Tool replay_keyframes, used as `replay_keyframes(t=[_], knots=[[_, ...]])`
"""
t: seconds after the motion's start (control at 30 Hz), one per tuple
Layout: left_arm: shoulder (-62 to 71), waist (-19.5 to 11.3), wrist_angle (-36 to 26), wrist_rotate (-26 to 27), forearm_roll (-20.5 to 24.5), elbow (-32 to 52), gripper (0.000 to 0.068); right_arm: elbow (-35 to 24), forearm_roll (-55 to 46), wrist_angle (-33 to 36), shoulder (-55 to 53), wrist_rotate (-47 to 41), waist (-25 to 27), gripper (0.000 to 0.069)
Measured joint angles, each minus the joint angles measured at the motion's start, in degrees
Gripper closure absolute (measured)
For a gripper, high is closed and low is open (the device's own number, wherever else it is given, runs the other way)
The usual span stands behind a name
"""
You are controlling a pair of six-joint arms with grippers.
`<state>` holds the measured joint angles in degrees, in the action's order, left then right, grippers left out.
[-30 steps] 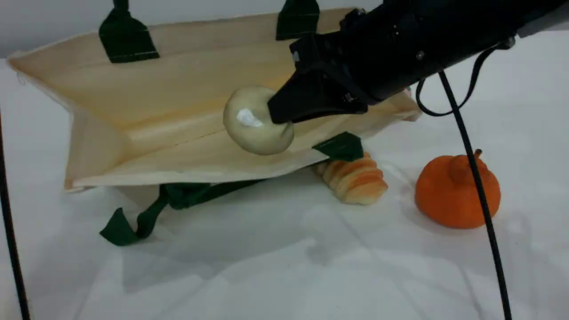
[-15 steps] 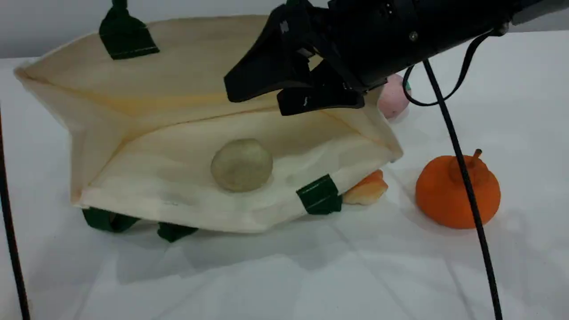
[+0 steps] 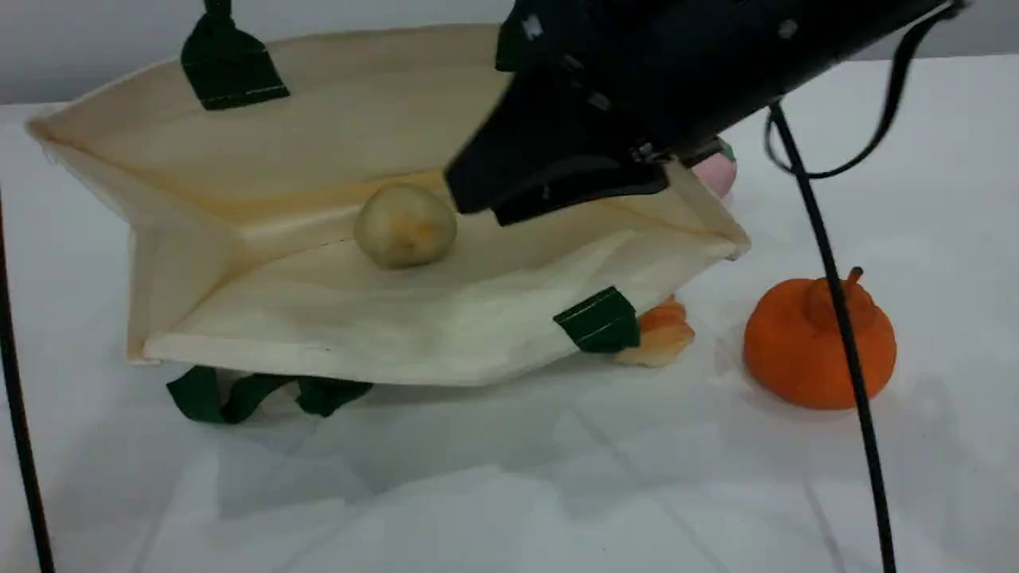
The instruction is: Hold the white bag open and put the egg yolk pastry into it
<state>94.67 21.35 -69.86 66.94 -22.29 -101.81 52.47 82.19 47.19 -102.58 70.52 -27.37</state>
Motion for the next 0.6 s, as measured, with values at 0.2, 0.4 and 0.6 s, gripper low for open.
replay_keyframes(t=[0.2, 0.4, 0.6], knots=[[0.0, 0.0, -0.1, 0.0, 0.0, 0.0, 0.0584, 0.0, -12.3, -2.4, 5.9, -8.4, 0.6, 0.0678], [0.0, 0.0, -0.1, 0.0, 0.0, 0.0, 0.0584, 0.0, -16.7, -5.8, 12.7, -12.0, 5.8, 0.0684], [0.0, 0.0, -0.1, 0.0, -0.1, 0.0, 0.0584, 0.8, -16.9, -9.1, 15.3, -14.1, 15.8, 0.0684]])
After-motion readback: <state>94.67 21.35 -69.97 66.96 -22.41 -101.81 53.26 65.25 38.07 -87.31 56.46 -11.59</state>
